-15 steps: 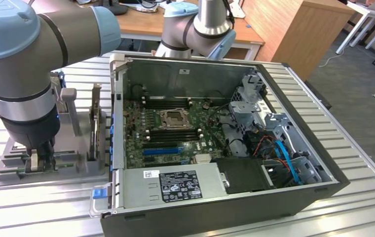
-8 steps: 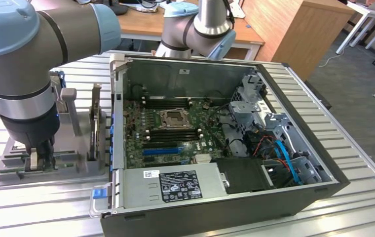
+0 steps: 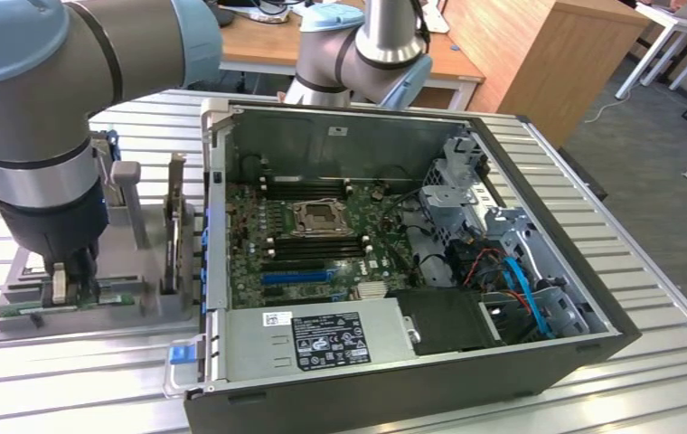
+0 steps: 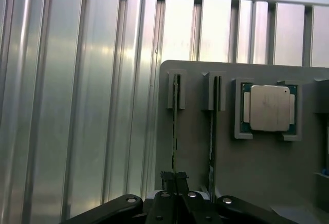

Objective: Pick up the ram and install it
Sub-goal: 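Pick up the ram and move it above insertion slot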

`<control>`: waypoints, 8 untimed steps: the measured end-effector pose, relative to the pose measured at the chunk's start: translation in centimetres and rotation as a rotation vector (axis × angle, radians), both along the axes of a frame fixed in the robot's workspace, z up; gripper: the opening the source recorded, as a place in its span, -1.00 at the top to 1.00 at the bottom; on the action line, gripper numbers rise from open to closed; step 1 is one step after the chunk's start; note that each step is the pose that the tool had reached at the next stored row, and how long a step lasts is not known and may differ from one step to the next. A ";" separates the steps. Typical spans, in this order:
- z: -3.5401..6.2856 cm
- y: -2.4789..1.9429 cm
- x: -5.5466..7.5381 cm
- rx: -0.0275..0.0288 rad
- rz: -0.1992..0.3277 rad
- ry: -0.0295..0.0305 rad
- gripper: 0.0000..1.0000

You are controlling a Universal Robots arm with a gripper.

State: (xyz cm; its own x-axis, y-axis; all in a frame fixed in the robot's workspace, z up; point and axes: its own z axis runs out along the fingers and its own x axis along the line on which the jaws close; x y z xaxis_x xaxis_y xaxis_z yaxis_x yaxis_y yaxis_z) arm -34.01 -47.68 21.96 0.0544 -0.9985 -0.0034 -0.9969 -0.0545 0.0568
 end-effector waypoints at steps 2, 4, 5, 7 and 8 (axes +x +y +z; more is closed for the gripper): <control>0.69 0.00 0.0 -0.0001 0.000 -0.0002 0.76; 1.23 0.00 0.1 0.0000 0.000 -0.0002 0.76; 1.53 0.00 0.1 0.0000 0.000 -0.0001 0.76; 2.20 0.00 0.1 0.0001 0.000 -0.0002 0.76; 2.55 0.00 0.1 0.0000 0.000 -0.0001 0.76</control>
State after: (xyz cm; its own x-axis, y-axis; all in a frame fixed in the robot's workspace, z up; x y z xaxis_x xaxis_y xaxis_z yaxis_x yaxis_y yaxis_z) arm -33.94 -47.68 24.51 0.0544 -0.9985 -0.0034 -0.9969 -0.0545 0.0566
